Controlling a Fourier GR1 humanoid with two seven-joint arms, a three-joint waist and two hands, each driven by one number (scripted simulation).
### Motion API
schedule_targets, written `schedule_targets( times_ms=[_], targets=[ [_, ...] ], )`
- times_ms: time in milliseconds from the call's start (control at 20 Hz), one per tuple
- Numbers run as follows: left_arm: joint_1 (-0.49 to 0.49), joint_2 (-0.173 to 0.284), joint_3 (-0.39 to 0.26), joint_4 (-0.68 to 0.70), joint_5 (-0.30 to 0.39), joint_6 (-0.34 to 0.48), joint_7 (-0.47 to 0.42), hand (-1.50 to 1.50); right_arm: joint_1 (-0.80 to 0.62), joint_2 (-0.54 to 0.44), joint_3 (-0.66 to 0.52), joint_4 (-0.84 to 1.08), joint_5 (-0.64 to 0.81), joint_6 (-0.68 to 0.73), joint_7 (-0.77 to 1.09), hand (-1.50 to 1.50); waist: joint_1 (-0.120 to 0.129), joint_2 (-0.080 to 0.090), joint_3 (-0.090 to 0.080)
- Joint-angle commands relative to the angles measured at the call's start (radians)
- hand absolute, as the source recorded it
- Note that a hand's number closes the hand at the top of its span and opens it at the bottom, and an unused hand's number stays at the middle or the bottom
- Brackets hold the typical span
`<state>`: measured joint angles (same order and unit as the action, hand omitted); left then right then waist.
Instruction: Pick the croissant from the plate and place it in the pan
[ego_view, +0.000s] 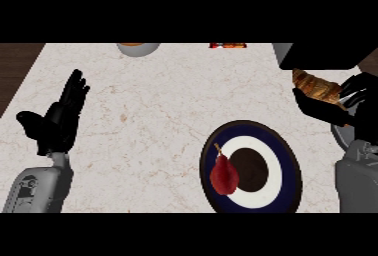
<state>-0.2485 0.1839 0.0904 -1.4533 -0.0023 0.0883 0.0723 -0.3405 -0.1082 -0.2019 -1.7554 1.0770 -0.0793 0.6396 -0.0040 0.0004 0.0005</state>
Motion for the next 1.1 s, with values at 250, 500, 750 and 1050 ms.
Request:
schedule_targets(
  times_ms=[250,500,750,1050],
  targets=[
    [0.01,0.036,0.031,0.014,0.041,-0.068,-0.01,0.0,0.002,-0.237,-0.257,0.382,-0.154,-0.163,-0.297,1.5,0.009,0.004,0.0],
    [0.031,-0.01,-0.02,-0.043,-0.003,-0.02,0.025,0.0,-0.053,-0.347,-0.32,0.695,-0.101,-0.31,-0.417,1.5,0.024,0.007,0.001],
    [0.006,-0.012,-0.012,-0.027,-0.006,-0.019,-0.015,0.0,-0.124,-0.458,-0.403,1.027,-0.183,-0.407,-0.615,1.5,0.026,0.008,0.002],
    [-0.01,-0.021,-0.008,0.008,0.003,-0.022,-0.007,0.0,-0.18,-0.479,-0.525,1.224,-0.357,-0.409,-0.813,1.5,0.033,0.014,0.006]
  ],
)
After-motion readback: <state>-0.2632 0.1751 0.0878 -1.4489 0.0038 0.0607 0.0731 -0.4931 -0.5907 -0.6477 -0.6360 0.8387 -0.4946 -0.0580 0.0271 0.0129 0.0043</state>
